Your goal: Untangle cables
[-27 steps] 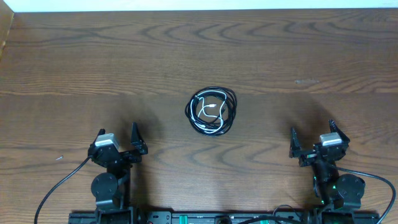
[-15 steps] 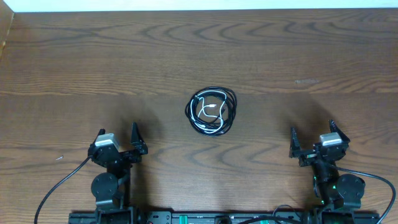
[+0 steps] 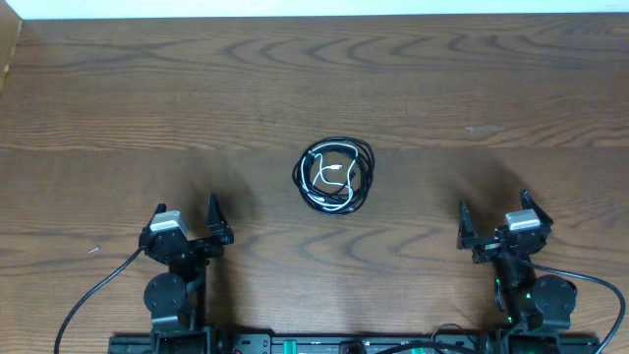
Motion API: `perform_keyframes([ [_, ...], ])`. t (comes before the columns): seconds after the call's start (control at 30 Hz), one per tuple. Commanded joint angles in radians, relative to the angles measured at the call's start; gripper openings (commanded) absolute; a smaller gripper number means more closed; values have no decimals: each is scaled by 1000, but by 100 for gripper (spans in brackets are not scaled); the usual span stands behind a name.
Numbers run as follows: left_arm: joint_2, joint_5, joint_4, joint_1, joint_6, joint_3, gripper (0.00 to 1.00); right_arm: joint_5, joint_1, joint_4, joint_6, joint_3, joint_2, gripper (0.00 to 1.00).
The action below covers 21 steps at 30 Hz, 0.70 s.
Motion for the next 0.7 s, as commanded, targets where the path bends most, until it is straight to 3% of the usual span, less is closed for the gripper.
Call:
perform_keyframes([
  [0.0,-5,-9,-48,5,9,-9,94,-6,-2,-3,14,-2,-5,99],
  [0.67,-5,-9,-48,5,9,-9,95,-6,-2,-3,14,-2,-5,99],
])
